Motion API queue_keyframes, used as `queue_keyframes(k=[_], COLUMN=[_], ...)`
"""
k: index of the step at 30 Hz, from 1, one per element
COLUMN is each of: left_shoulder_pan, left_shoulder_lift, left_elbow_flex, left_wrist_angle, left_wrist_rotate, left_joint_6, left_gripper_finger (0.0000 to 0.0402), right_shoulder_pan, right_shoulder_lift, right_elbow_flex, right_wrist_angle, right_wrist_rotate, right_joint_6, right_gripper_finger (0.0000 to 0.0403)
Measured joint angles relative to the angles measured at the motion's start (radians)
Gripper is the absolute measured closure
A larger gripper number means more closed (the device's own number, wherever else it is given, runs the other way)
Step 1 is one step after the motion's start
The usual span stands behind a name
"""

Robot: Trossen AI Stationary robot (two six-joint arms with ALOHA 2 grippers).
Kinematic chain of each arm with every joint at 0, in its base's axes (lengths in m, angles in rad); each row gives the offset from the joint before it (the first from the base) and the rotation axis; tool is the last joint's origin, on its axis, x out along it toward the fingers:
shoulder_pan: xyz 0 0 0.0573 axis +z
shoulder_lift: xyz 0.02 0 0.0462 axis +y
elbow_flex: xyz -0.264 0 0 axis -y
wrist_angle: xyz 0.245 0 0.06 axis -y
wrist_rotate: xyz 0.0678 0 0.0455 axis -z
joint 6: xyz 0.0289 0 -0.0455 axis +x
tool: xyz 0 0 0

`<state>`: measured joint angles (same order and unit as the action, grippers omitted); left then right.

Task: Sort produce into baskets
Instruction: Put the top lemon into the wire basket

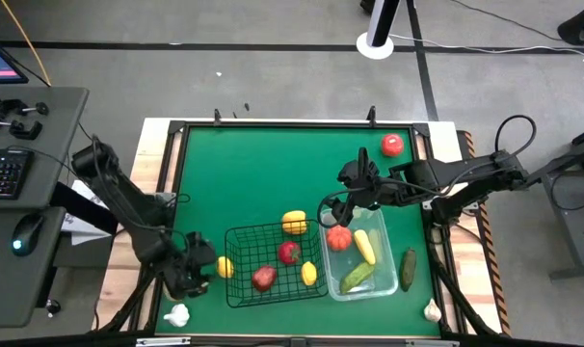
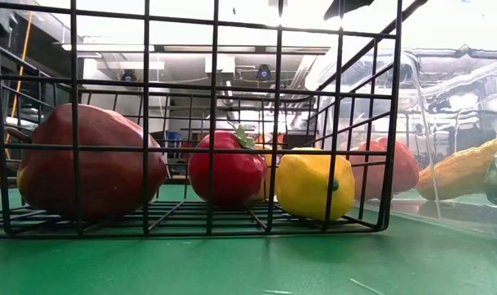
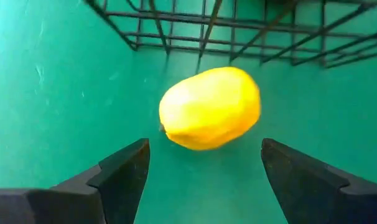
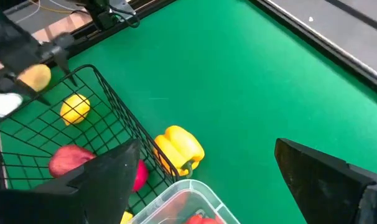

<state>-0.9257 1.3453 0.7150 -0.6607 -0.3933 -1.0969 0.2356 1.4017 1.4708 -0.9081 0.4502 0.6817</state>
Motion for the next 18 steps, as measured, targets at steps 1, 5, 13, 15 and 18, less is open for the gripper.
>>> queue_keyframes(k=[1,5,13,15,18], left_shoulder_pan=[0.005,0.018,0.018,0.018,0.020], left_shoulder_lift=[0.010,0.038,0.074,0.085,0.107], left_elbow_flex=[0.000,0.000,0.000,0.000,0.000], left_wrist_angle=[0.005,0.042,0.071,0.089,0.100], left_wrist_rotate=[0.004,0.012,-0.012,-0.012,-0.014], left_joint_6=[0.041,0.197,0.476,0.541,0.636], left_gripper_finger=[0.0107,0.0107,0.0107,0.0108,0.0108], right_shoulder_pan=[0.000,0.000,0.000,0.000,0.000], right_shoulder_lift=[0.000,0.000,0.000,0.000,0.000], right_elbow_flex=[0.000,0.000,0.000,0.000,0.000], right_wrist_angle=[0.000,0.000,0.000,0.000,0.000], right_wrist_rotate=[-0.007,-0.017,-0.018,-0.019,-0.020], right_joint_6=[0.009,0.018,0.060,0.069,0.079], right_gripper_finger=[0.0038,0.0038,0.0038,0.0038,0.0038])
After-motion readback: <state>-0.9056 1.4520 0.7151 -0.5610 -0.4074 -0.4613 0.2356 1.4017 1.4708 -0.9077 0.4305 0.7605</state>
